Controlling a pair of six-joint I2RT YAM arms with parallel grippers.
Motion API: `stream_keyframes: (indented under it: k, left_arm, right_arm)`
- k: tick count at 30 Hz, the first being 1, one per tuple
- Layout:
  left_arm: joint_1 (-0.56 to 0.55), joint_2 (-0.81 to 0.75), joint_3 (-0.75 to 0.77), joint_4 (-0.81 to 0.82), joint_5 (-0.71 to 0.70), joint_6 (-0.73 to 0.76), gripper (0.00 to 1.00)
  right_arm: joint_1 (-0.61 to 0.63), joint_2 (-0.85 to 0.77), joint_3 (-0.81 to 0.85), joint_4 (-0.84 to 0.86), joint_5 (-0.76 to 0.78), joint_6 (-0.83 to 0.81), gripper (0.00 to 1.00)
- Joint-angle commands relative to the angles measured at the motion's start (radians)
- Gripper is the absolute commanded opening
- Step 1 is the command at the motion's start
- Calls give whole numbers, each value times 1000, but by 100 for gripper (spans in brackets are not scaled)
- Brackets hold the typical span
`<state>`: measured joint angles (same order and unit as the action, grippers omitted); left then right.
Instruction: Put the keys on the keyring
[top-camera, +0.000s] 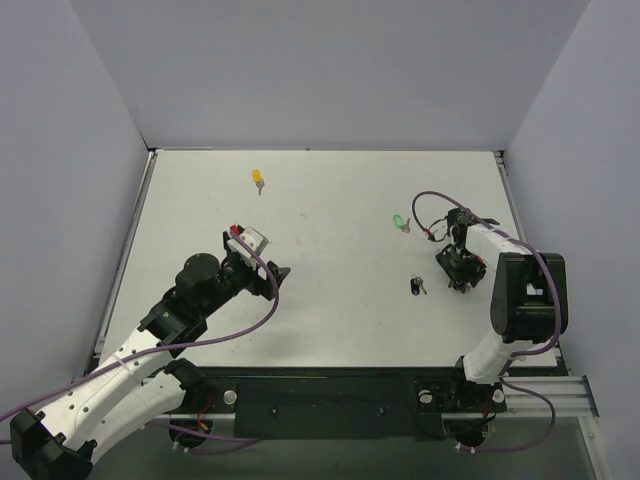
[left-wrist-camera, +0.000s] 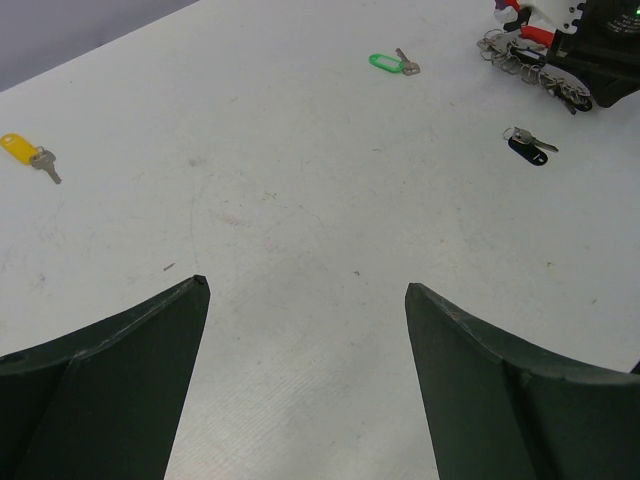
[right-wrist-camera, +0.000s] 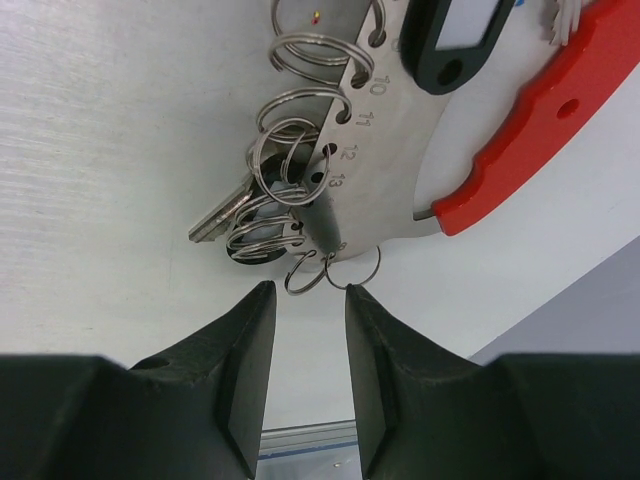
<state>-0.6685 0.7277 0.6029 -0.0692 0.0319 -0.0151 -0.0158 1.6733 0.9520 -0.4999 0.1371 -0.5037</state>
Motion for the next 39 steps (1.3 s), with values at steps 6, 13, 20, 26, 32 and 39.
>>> stream_keyframes:
  k: [6, 13, 20, 26, 32, 39]
  left_arm:
    - [-5, -11, 17, 35, 11, 7, 90]
    - [-5, -11, 17, 35, 11, 7, 90]
    - [-5, -13, 15, 35, 11, 7, 90]
    - [-5, -14, 17, 35, 11, 7, 90]
    - [-5, -17, 17, 35, 13, 7, 90]
    - [-5, -19, 15, 35, 11, 6, 90]
  right_arm:
    - [33, -26, -19, -12, 64, -16, 30]
    - [53, -23, -27, -2, 85, -21, 26]
    - [73, -12, -36, 12, 113, -27, 26]
    - [92, -3, -44, 21, 139, -33, 24]
    - [103, 8, -48, 27, 153, -38, 21]
    - [108, 9, -55, 29, 165, -42, 20]
